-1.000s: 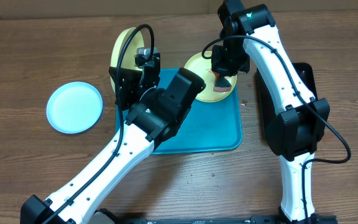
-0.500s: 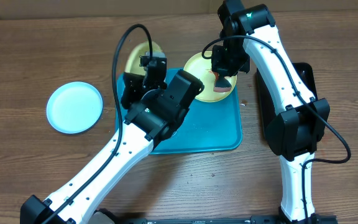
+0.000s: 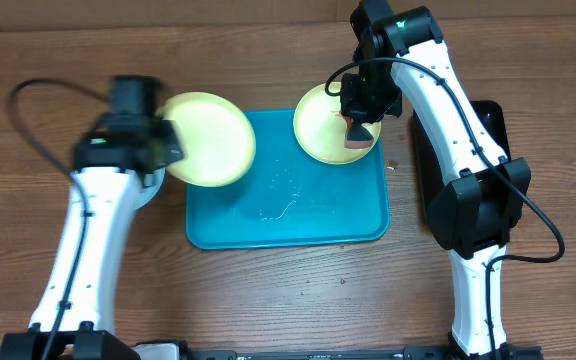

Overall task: Clean dirty plates on tray and stack at the side
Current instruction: 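Slide the yellow-green plate leftward off the tray onto the white plate, then release the stacked plate and raise the left gripper away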

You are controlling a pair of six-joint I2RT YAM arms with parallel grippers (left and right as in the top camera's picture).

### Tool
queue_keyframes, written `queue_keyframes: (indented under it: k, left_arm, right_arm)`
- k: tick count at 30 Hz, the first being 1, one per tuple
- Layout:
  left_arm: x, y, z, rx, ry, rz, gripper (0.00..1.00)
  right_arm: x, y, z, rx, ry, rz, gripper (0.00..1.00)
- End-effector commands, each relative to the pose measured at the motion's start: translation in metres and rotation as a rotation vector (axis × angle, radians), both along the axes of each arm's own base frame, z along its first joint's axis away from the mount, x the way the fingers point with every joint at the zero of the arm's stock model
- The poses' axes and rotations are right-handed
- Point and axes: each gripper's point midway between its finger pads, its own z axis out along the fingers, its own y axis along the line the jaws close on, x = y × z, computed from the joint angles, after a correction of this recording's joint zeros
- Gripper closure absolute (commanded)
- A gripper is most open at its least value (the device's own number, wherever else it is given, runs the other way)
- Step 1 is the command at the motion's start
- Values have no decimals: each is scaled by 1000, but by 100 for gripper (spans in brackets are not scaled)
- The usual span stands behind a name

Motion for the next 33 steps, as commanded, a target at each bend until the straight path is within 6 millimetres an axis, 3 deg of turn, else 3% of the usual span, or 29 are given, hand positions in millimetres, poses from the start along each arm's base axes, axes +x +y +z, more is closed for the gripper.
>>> queue_keyframes:
  k: [1,3,6,11,20,33]
  left_arm:
    - [-10,36,-8,-193,-4,109,96]
    - [-20,81,-24,-212,21,239,96]
    - [-30,121,-49,-229,66,355,96]
    - [-33,155,-95,-245,138,442,96]
    - [-27,168,-146,-224,213,464,96]
    - [-45,164,-151,-194,305,424,96]
  right_arm:
    - [4,0,24,15,-69,10,96]
    - [5,0,24,16,-72,10,96]
    - [7,1,24,19,-81,10,96]
    - [7,1,24,19,-81,10,96]
    - [7,1,24,19,-80,10,96]
    - [7,1,24,19,-80,10,96]
